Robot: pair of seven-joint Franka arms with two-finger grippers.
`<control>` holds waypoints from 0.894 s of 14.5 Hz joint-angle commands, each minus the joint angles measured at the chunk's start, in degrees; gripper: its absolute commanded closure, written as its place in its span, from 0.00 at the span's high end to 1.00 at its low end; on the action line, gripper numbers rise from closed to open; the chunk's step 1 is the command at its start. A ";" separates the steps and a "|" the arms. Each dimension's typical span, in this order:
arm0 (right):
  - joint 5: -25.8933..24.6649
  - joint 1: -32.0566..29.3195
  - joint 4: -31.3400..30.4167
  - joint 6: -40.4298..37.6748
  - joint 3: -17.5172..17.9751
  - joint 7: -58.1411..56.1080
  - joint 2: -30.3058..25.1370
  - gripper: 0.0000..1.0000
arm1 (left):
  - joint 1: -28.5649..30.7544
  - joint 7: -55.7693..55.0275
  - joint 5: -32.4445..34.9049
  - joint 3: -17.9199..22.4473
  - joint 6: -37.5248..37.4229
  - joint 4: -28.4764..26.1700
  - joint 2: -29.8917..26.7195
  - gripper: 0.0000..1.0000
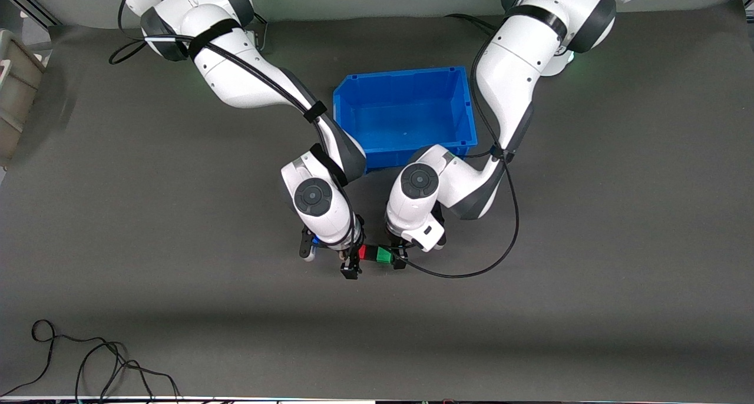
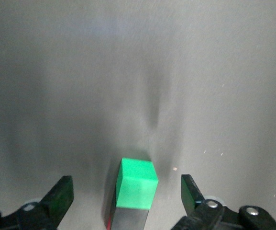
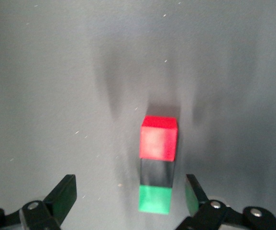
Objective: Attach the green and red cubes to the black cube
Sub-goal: 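Open both grippers and lift them away from the joined cubes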
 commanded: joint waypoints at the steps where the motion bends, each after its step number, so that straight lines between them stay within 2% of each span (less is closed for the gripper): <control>1: 2.20 -1.89 1.89 -3.39 0.40 -0.46 -2.97 1.00 | 5.96 11.39 -0.46 -0.62 -10.26 -0.30 -3.96 1.00; 4: 8.43 -5.31 1.80 -14.18 0.40 -13.09 -10.34 1.00 | 13.25 25.10 -4.24 -1.50 -19.94 -0.56 -8.09 1.00; 6: 9.68 -7.86 1.45 -22.96 0.32 -22.48 -16.49 1.00 | 15.55 32.85 -3.64 -1.16 -25.83 -2.13 -11.94 1.00; 9: 9.77 -11.63 1.27 -36.67 -0.30 -37.43 -24.67 1.00 | 23.97 48.47 -4.59 -1.59 -26.38 -10.73 -21.25 1.00; 13: 8.89 -18.14 1.19 -52.77 -0.47 -58.53 -33.38 1.00 | 29.95 67.89 -3.19 -1.07 -24.72 -23.91 -32.77 1.00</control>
